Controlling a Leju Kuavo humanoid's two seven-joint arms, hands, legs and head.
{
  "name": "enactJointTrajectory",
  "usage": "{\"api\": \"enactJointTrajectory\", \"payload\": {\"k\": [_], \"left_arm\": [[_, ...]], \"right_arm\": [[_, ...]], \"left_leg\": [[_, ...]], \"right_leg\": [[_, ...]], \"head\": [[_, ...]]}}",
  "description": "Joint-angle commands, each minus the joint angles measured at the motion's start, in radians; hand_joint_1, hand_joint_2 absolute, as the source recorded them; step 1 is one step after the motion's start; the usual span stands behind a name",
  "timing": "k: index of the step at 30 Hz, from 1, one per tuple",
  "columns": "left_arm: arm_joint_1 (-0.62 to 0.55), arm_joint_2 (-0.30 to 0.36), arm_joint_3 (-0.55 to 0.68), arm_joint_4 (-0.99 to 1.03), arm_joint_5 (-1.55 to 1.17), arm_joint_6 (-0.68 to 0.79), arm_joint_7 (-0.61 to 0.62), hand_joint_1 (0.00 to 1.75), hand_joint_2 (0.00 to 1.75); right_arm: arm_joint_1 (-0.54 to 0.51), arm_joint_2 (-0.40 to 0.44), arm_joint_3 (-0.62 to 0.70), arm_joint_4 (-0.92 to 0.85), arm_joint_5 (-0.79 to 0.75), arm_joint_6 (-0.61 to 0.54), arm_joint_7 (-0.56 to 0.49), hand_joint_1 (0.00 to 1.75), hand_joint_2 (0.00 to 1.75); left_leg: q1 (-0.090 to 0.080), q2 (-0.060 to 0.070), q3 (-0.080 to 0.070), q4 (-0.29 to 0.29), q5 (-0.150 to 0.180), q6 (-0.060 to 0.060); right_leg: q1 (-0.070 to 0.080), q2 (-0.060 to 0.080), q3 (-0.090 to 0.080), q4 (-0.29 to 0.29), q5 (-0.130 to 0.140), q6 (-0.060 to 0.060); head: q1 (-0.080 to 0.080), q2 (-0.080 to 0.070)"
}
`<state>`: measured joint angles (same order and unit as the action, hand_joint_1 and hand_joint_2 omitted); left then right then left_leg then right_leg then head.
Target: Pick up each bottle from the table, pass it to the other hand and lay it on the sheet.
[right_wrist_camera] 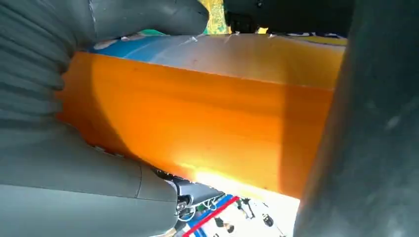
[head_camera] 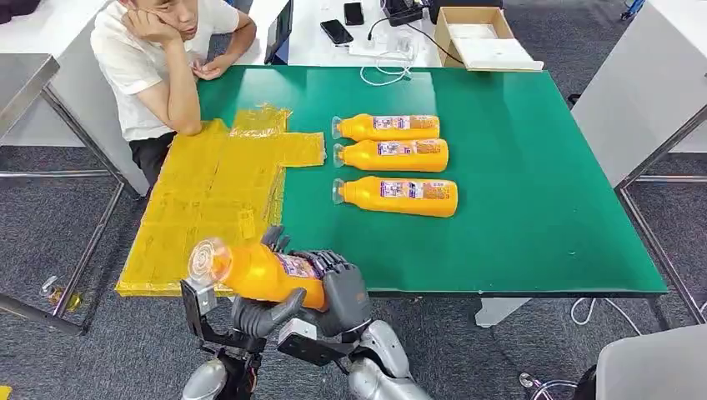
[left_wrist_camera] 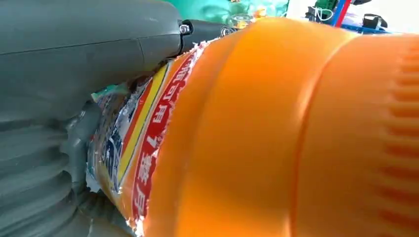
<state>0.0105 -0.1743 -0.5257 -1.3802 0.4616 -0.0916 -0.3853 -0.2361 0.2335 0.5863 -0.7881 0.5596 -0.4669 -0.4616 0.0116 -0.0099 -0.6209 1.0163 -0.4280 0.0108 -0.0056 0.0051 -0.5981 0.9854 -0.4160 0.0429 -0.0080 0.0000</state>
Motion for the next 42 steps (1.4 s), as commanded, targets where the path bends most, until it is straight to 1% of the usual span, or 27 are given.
{"api": "enactJointTrajectory", "payload": {"k": [1, 2, 3, 4, 5, 8, 10, 11, 14, 16, 18, 19, 20, 22, 24, 26, 29, 32, 33, 34, 35, 36, 38, 39, 40, 41, 42], "left_arm": [[-0.062, -0.003, -0.001, 0.071, 0.064, -0.044, -0.002, 1.75, 1.75], [-0.062, -0.003, 0.003, 0.068, 0.077, -0.055, -0.006, 1.75, 1.75], [-0.061, -0.005, 0.006, 0.063, 0.085, -0.059, -0.012, 1.75, 1.75], [-0.059, -0.006, 0.01, 0.055, 0.09, -0.059, -0.018, 1.75, 1.75], [-0.058, -0.006, 0.012, 0.047, 0.093, -0.06, -0.022, 1.75, 1.75], [-0.06, -0.011, 0.022, 0.033, 0.107, -0.058, -0.029, 1.75, 1.75], [-0.066, -0.013, 0.023, 0.034, 0.112, -0.057, -0.031, 1.75, 1.75], [-0.069, -0.013, 0.022, 0.035, 0.112, -0.057, -0.031, 1.75, 1.75], [-0.078, -0.01, 0.023, 0.04, 0.113, -0.054, -0.031, 1.75, 1.75], [-0.081, -0.006, 0.023, 0.037, 0.113, -0.052, -0.031, 1.75, 1.75], [-0.08, -0.003, 0.029, 0.027, 0.114, -0.05, -0.031, 1.75, 1.75], [-0.08, -0.002, 0.032, 0.025, 0.114, -0.049, -0.032, 1.75, 1.75], [-0.076, -0.011, 0.046, 0.017, 0.115, -0.044, -0.032, 1.75, 1.75], [-0.076, -0.014, 0.05, 0.007, 0.081, 0.007, -0.03, 1.75, 1.75], [-0.091, -0.005, 0.058, 0.01, -0.039, 0.13, -0.077, 1.75, 1.75], [-0.106, 0.004, 0.086, 0.012, -0.057, 0.152, -0.083, 1.75, 1.75], [-0.126, 0.03, 0.123, 0.008, -0.217, 0.29, -0.125, 1.75, 1.75], [-0.171, 0.068, 0.161, 0.063, -0.499, 0.523, -0.157, 1.75, 1.75], [-0.172, 0.07, 0.167, 0.065, -0.496, 0.521, -0.156, 1.75, 1.75], [-0.192, 0.065, 0.182, 0.1, -0.599, 0.619, -0.156, 1.75, 1.75], [-0.201, 0.061, 0.186, 0.116, -0.65, 0.663, -0.155, 1.75, 1.75], [-0.204, 0.06, 0.187, 0.118, -0.651, 0.664, -0.154, 1.75, 1.75], [-0.232, 0.055, 0.185, 0.185, -0.822, 0.79, -0.125, 1.75, 1.75], [-0.234, 0.043, 0.209, 0.201, -0.895, 0.79, -0.106, 1.75, 1.75], [-0.238, 0.032, 0.251, 0.219, -1.014, 0.79, -0.079, 1.75, 1.75], [-0.254, 0.013, 0.285, 0.26, -1.163, 0.79, -0.033, 1.75, 1.75], [-0.27, 0.007, 0.298, 0.289, -1.164, 0.79, -0.046, 1.75, 1.75]], "right_arm": [[-0.047, 0.018, 0.096, 0.126, 0.002, 0.016, -0.015, 1.48, 1.75], [-0.048, 0.02, 0.101, 0.137, -0.006, 0.021, -0.027, 1.33, 1.75], [-0.049, 0.022, 0.105, 0.143, -0.012, 0.025, -0.034, 0.96, 1.75], [-0.049, 0.025, 0.107, 0.15, -0.031, 0.036, -0.05, 0.0, 1.75], [-0.047, 0.025, 0.11, 0.15, -0.041, 0.038, -0.061, 0.0, 1.75], [-0.044, 0.028, 0.129, 0.159, -0.06, 0.059, -0.089, 0.0, 1.75], [-0.042, 0.028, 0.142, 0.161, -0.071, 0.072, -0.109, 0.0, 1.75], [-0.041, 0.028, 0.146, 0.162, -0.074, 0.076, -0.116, 0.0, 0.0], [-0.038, 0.029, 0.153, 0.163, -0.09, 0.068, -0.138, 0.0, 0.0], [-0.043, 0.03, 0.161, 0.176, -0.108, 0.043, -0.152, 0.0, 0.0], [-0.041, 0.027, 0.166, 0.175, -0.121, 0.03, -0.158, 0.0, 0.0], [-0.041, 0.026, 0.169, 0.175, -0.12, 0.023, -0.157, 0.0, 0.0], [-0.04, 0.024, 0.176, 0.176, -0.119, 0.016, -0.154, 0.0, 0.0], [-0.037, 0.02, 0.186, 0.177, -0.113, -0.008, -0.153, 0.0, 0.0], [-0.031, 0.013, 0.206, 0.17, -0.095, -0.041, -0.156, 0.0, 0.0], [-0.023, 0.006, 0.22, 0.157, -0.088, -0.05, -0.161, 0.0, 0.0], [-0.009, -0.011, 0.24, 0.119, -0.071, -0.106, -0.169, 0.0, 0.0], [0.02, -0.039, 0.238, 0.031, -0.068, -0.194, -0.2, 0.0, 0.0], [0.02, -0.04, 0.239, 0.027, -0.069, -0.193, -0.2, 0.0, 0.0], [0.03, -0.044, 0.229, -0.008, -0.08, -0.207, -0.198, 0.0, 0.0], [0.033, -0.044, 0.223, -0.02, -0.086, -0.22, -0.201, 0.0, 0.0], [0.032, -0.044, 0.223, -0.022, -0.086, -0.218, -0.201, 0.0, 0.0], [0.057, -0.043, 0.173, -0.066, -0.1, -0.231, -0.215, 0.0, 0.0], [0.063, -0.042, 0.162, -0.073, -0.103, -0.231, -0.218, 0.0, 0.0], [0.07, -0.042, 0.155, -0.078, -0.114, -0.231, -0.217, 0.0, 0.0], [0.075, -0.048, 0.155, -0.086, -0.128, -0.221, -0.216, 0.0, 0.0], [0.078, -0.052, 0.155, -0.09, -0.134, -0.219, -0.219, 0.0, 0.0]], "left_leg": [[-0.001, 0.0, 0.003, -0.001, 0.0, 0.0], [-0.001, 0.0, 0.003, -0.001, 0.0, 0.0], [-0.001, 0.0, 0.005, -0.002, -0.001, 0.0], [-0.001, 0.0, 0.007, -0.002, -0.001, 0.0], [-0.001, 0.0, 0.003, -0.001, 0.0, 0.0], [-0.001, 0.0, 0.007, -0.001, -0.002, 0.0], [-0.001, -0.001, 0.002, -0.001, 0.0, 0.0], [-0.001, -0.001, 0.004, -0.001, -0.001, 0.0], [-0.001, -0.001, 0.005, -0.001, -0.001, 0.0], [0.0, -0.001, 0.001, -0.001, 0.0, 0.0], [0.0, -0.001, 0.002, -0.001, 0.0, 0.0], [-0.001, -0.001, 0.005, -0.001, -0.001, 0.0], [-0.001, -0.001, 0.004, -0.001, -0.001, 0.0], [-0.001, -0.001, 0.003, -0.001, -0.001, 0.0], [-0.001, -0.002, 0.005, -0.001, -0.001, 0.0], [-0.001, -0.001, 0.005, -0.001, -0.001, 0.0], [-0.001, -0.001, 0.005, -0.002, -0.001, 0.0], [0.0, -0.001, 0.003, -0.002, 0.0, 0.0], [-0.001, -0.002, 0.006, -0.002, 0.0, 0.0], [-0.001, -0.001, 0.006, -0.002, 0.0, 0.0], [-0.001, -0.002, 0.006, -0.002, 0.0, 0.0], [-0.001, 0.0, 0.004, -0.002, 0.0, 0.0], [-0.001, 0.0, 0.005, -0.002, -0.001, 0.0], [0.0, -0.001, 0.003, -0.001, 0.0, 0.0], [-0.001, -0.002, 0.006, -0.002, 0.0, 0.0], [-0.001, -0.001, 0.004, -0.002, 0.0, 0.0], [-0.001, -0.001, 0.007, -0.003, -0.001, 0.0]], "right_leg": [[-0.001, -0.001, 0.003, -0.001, -0.001, -0.001], [0.0, -0.001, 0.002, -0.001, -0.001, -0.001], [-0.001, -0.002, 0.004, -0.001, -0.001, -0.001], [-0.001, -0.002, 0.006, -0.001, -0.002, -0.001], [-0.001, -0.001, 0.003, 0.0, -0.001, -0.001], [-0.001, -0.002, 0.006, 0.0, -0.003, -0.001], [-0.001, -0.002, 0.002, 0.0, -0.001, 0.0], [-0.001, -0.002, 0.004, 0.0, -0.002, -0.001], [-0.001, -0.002, 0.005, 0.0, -0.002, -0.001], [0.0, -0.002, 0.001, 0.0, -0.001, -0.001], [0.0, -0.002, 0.001, 0.0, -0.001, -0.001], [-0.001, -0.003, 0.005, 0.0, -0.002, -0.001], [0.0, -0.002, 0.003, 0.0, -0.002, -0.001], [0.0, -0.003, 0.003, 0.0, -0.002, -0.001], [-0.001, -0.003, 0.005, 0.0, -0.002, -0.001], [0.0, -0.003, 0.004, 0.0, -0.002, -0.001], [-0.001, -0.003, 0.004, -0.001, -0.002, -0.001], [0.0, -0.003, 0.003, -0.001, -0.001, -0.001], [-0.001, -0.003, 0.005, -0.001, -0.002, -0.002], [-0.001, -0.003, 0.005, -0.001, -0.002, -0.002], [-0.001, -0.003, 0.005, -0.001, -0.002, -0.001], [-0.001, -0.001, 0.003, -0.001, -0.001, -0.001], [-0.001, -0.001, 0.005, 0.0, -0.001, -0.001], [0.0, -0.002, 0.003, 0.0, -0.001, -0.001], [-0.001, -0.003, 0.006, -0.001, -0.002, -0.001], [-0.001, -0.003, 0.004, -0.001, -0.001, -0.001], [-0.001, -0.003, 0.007, -0.001, -0.002, -0.001]], "head": [[0.0, 0.0], [0.0, 0.0], [0.0, 0.0], [0.0, 0.0], [0.0, 0.0], [0.0, 0.0], [0.0, 0.0], [0.0, 0.0], [0.0, 0.0], [0.0, 0.0], [0.0, 0.0], [0.0, 0.0], [0.0, 0.0], [0.0, 0.0], [0.0, 0.0], [0.0, 0.0], [0.0, 0.0], [0.0, 0.0], [0.0, 0.0], [0.0, 0.0], [0.0, 0.0], [0.0, 0.0], [0.0, 0.0], [0.0, 0.0], [0.0, 0.0], [0.0, 0.0], [0.0, 0.0]]}}
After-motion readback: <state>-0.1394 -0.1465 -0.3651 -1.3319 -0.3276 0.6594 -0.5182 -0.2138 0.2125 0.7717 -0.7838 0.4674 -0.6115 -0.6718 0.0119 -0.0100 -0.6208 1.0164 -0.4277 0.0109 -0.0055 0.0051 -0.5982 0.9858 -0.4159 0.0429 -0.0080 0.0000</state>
